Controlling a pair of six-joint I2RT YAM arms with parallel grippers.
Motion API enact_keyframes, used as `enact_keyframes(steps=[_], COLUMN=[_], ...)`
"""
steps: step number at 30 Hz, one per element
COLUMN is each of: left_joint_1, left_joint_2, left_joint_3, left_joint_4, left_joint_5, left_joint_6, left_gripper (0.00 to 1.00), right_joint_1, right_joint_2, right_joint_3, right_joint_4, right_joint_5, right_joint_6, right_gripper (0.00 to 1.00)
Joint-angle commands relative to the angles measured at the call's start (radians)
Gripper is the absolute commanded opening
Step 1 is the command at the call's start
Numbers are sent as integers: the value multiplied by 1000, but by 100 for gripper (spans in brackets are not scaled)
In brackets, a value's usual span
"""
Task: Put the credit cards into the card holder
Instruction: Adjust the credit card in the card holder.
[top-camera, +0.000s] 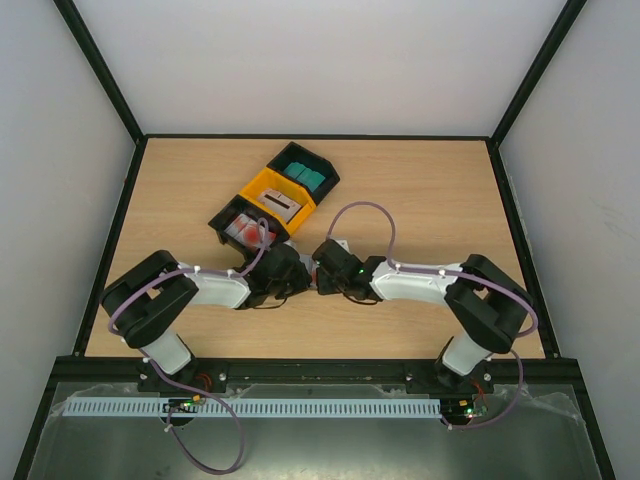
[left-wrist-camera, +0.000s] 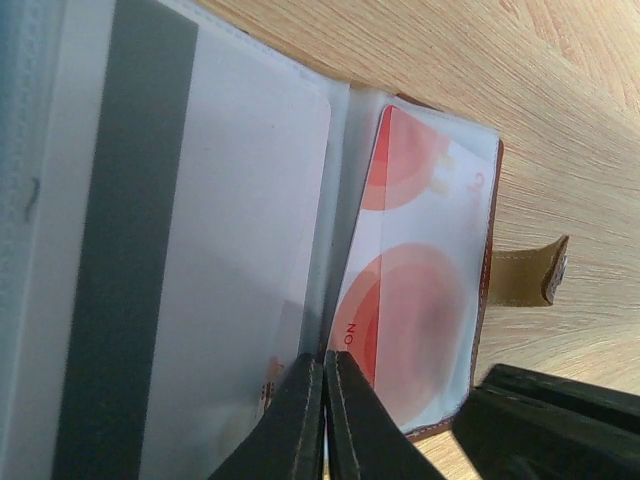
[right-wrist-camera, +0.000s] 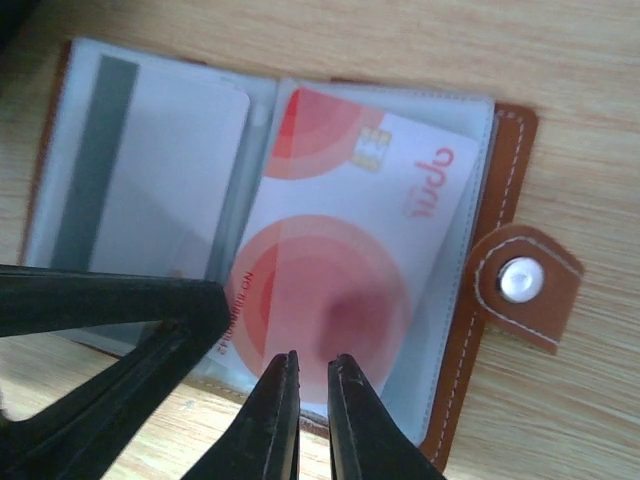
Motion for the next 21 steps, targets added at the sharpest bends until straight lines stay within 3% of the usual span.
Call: enact_keyframes(steps=[1, 12, 21], left_joint_1=[0, 0, 7], left_joint_2=[28, 66, 35], left_joint_3=[-42, -51, -84], left_joint_4=[-134, -57, 17], left_joint_5=[-27, 54, 82], left_joint_6=[-5, -7, -8], left_gripper=[5, 9, 11], right_joint_1=[5, 6, 5], right_joint_2=[69, 167, 153], right_joint_3=[17, 7, -3], right_joint_4=[11, 30, 102], right_joint_5=[-13, -92, -94], right_joint_6=[-7, 41, 59], right_gripper=[9, 8, 7])
